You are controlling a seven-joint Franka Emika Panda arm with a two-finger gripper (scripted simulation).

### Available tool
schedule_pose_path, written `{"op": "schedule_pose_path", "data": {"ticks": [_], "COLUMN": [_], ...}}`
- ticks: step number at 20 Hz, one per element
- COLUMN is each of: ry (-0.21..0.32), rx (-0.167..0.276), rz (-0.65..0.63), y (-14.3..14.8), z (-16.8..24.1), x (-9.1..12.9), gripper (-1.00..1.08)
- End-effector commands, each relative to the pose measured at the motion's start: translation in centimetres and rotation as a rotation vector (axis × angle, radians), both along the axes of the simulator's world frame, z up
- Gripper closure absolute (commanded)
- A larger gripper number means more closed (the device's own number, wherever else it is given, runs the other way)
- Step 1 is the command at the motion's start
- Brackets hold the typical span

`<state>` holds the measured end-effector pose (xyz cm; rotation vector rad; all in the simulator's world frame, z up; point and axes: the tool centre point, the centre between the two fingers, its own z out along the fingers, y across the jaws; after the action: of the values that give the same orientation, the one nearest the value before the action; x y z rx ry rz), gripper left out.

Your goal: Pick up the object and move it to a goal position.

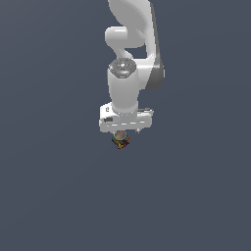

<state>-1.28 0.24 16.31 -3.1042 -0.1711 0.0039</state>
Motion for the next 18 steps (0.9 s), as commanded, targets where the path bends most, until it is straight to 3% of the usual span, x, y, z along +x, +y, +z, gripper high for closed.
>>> {"op": "schedule_pose_path", "data": {"ticks": [1, 18], "ry": [-0.002, -0.012], "rx": [-0.004, -0.026], "rz": [0.052, 0.467], "y": [-0.3, -2.4], "z": [-0.5, -4.5], "x": [-0.3, -3.3], "gripper": [-0.92, -0.92]}}
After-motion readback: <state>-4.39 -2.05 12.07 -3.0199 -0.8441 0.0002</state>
